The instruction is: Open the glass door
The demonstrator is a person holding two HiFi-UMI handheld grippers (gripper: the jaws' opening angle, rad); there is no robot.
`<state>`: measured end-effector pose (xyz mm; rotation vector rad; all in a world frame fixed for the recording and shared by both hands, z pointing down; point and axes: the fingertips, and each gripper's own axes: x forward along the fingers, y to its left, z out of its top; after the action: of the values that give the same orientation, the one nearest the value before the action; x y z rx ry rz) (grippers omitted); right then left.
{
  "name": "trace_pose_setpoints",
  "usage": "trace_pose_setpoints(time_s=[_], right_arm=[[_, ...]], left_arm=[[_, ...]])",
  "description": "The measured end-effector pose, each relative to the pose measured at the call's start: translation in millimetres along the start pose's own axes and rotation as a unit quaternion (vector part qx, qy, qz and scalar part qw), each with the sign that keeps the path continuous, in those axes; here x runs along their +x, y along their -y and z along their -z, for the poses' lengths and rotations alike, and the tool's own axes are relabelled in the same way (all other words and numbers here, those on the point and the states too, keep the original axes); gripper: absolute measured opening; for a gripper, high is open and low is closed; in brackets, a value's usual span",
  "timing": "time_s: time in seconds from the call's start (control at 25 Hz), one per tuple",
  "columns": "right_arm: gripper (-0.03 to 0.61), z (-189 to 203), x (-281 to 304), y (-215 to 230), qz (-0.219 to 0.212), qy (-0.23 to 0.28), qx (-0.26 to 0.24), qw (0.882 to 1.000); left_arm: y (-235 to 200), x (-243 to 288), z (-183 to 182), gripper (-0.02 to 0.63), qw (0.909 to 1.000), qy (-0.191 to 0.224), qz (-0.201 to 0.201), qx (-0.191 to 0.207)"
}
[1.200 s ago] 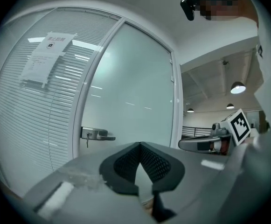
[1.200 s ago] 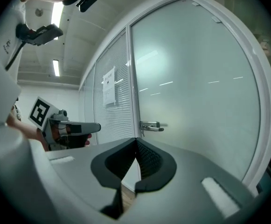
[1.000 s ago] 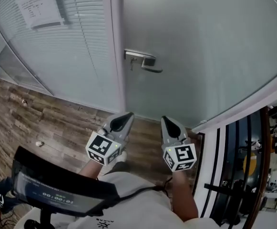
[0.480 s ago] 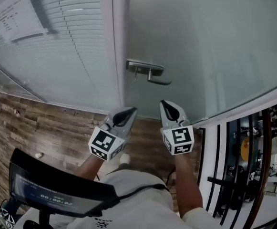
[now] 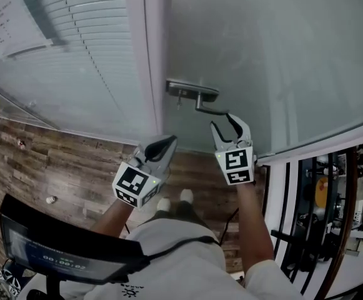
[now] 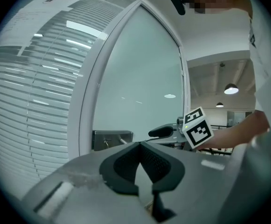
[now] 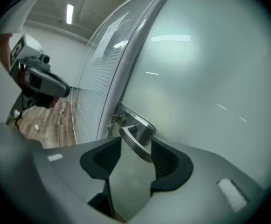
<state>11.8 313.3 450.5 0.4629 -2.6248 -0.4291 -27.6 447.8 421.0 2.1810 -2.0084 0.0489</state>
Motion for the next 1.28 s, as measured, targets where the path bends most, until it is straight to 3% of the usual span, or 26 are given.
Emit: trace_pose_setpoints(time_s=[0.2, 0.48, 0.56, 0.6, 0.8, 1.0, 1.28], right_arm=[[0.286, 24.1, 33.3, 4.5, -0.014, -0.058, -0.127, 0.990], [0.287, 40.0, 54.0, 4.2, -0.016, -0.072, -0.242, 0.968], [0.229, 38.8, 58.8, 3.5, -0.007, -0.064, -0.258, 0.964], [0.179, 37.2, 60.1, 5.4, 0.001, -0.058, -0.255, 0.965], [0.173, 39.1, 61.1, 5.9, 0.005, -0.051, -0.181, 0.982], [0.170, 51.4, 75.8, -2.8, -0.027, -0.016, -0.030, 0.999], [0.163, 51.7, 89.1, 0.3, -0.038, -0.016, -0.051, 0.998]], left_arm=[[-6.8, 5.2, 4.6, 0.005, 0.9997, -0.015, -0.018, 0.002], [-1.9, 22.6, 11.1, 0.005, 0.9989, -0.029, -0.036, 0.001], [-1.4, 27.8, 12.6, 0.005, 0.9988, -0.031, -0.039, 0.000], [-1.8, 29.7, 12.2, 0.005, 0.9987, -0.031, -0.041, 0.000], [-7.4, 32.8, 15.8, 0.005, 0.9977, -0.035, -0.057, -0.008], [-10.6, 33.2, 15.8, 0.005, 0.9971, -0.035, -0.066, -0.013], [-15.8, 34.5, 11.7, 0.005, 0.9964, -0.033, -0.078, -0.008]])
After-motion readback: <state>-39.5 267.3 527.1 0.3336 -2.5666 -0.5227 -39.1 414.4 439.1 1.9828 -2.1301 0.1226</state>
